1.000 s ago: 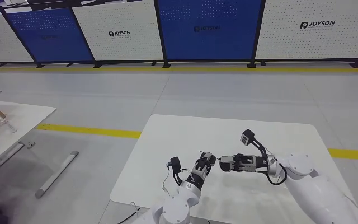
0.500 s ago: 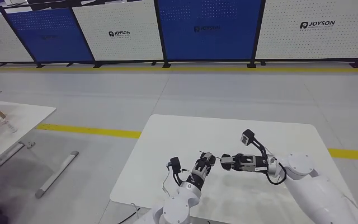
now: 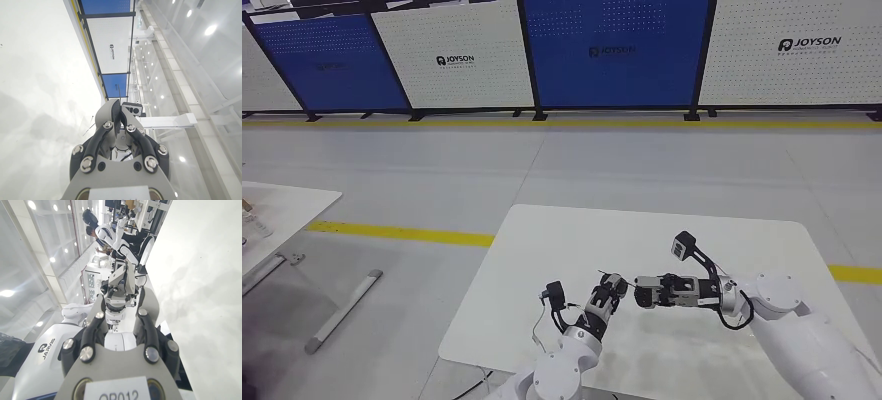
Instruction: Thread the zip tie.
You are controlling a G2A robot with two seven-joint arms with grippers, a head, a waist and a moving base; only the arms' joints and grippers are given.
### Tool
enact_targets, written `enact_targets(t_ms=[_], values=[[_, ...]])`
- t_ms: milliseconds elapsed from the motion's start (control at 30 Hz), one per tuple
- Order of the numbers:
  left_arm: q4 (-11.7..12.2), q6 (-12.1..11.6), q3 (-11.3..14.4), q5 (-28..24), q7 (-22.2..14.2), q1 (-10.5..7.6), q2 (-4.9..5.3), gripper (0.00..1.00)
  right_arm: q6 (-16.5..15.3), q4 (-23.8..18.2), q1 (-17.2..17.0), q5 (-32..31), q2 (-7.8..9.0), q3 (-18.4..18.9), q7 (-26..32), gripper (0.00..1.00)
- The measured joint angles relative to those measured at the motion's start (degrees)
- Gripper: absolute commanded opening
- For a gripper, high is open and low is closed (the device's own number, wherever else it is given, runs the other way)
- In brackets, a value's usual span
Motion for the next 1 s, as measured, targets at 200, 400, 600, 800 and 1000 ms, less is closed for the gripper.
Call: enact_targets(t_ms=[200,400,600,800,1000], values=[[0.2,0.1,0.1,0.7,-0.2,0.09,-0.42,0.00,0.3,0.2,-0.1,-0.5,-0.25,0.3,-0.2,0.36],[0.3,0.2,-0.2,1.1,-0.4,0.28,-0.79,0.00,0.5,0.3,-0.1,-0.9,-0.46,0.6,-0.2,0.15],[0.2,0.3,-0.5,1.4,-0.7,0.44,-1.14,0.00,0.7,0.4,-0.3,-1.3,-0.61,1.0,-0.1,0.00],[0.0,0.6,-1.0,1.5,-0.9,0.59,-1.47,0.00,0.9,0.5,-0.4,-1.4,-0.79,1.4,0.2,0.00],[-0.1,0.8,-1.4,1.6,-1.2,0.83,-1.78,0.69,1.4,0.5,-0.2,-1.7,-1.04,1.5,0.5,0.00]])
